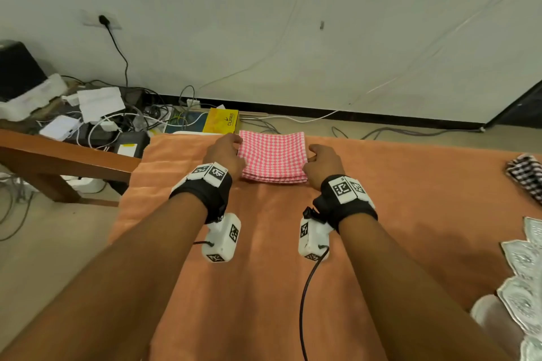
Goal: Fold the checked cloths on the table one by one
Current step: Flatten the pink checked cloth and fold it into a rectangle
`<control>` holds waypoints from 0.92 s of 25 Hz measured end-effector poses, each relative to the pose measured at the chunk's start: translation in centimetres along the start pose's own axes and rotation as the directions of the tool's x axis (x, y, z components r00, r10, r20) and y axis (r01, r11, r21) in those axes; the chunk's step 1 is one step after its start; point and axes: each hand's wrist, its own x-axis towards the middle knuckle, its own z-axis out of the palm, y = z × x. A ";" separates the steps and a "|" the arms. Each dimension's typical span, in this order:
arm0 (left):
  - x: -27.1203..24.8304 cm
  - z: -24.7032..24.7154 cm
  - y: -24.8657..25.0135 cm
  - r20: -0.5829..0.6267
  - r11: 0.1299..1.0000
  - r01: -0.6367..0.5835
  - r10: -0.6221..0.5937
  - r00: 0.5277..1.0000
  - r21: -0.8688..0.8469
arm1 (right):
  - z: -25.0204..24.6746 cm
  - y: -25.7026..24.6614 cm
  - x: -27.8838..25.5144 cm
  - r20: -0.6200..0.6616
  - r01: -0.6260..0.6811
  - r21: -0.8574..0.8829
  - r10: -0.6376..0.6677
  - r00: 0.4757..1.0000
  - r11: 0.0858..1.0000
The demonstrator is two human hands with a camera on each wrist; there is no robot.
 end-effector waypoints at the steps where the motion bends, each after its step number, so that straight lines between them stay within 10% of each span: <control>1: 0.4 0.2 -0.1 -0.001 1.000 -0.004 0.004 1.000 0.019 | 0.1 0.1 0.3 -0.002 0.005 -0.008 -0.005 1.000 1.000; 8: -1.0 0.2 -1.5 0.040 0.993 0.020 -0.025 0.999 0.114 | 0.9 0.7 -0.7 -0.035 -0.035 -0.011 0.035 0.999 0.999; 11: -6.1 0.3 -1.5 0.072 0.941 -0.150 0.134 0.988 0.302 | 0.9 1.0 -4.2 -0.041 -0.066 -0.010 0.066 0.997 0.998; 15: -16.2 1.6 -1.7 0.114 0.838 -0.343 0.327 0.938 0.423 | 2.4 2.8 -12.0 0.027 -0.047 -0.079 0.049 0.998 0.996; 23: -37.6 3.4 -3.5 0.433 0.839 -0.468 0.325 0.841 0.278 | 2.8 8.2 -35.7 0.275 -0.051 -0.104 0.078 0.958 0.993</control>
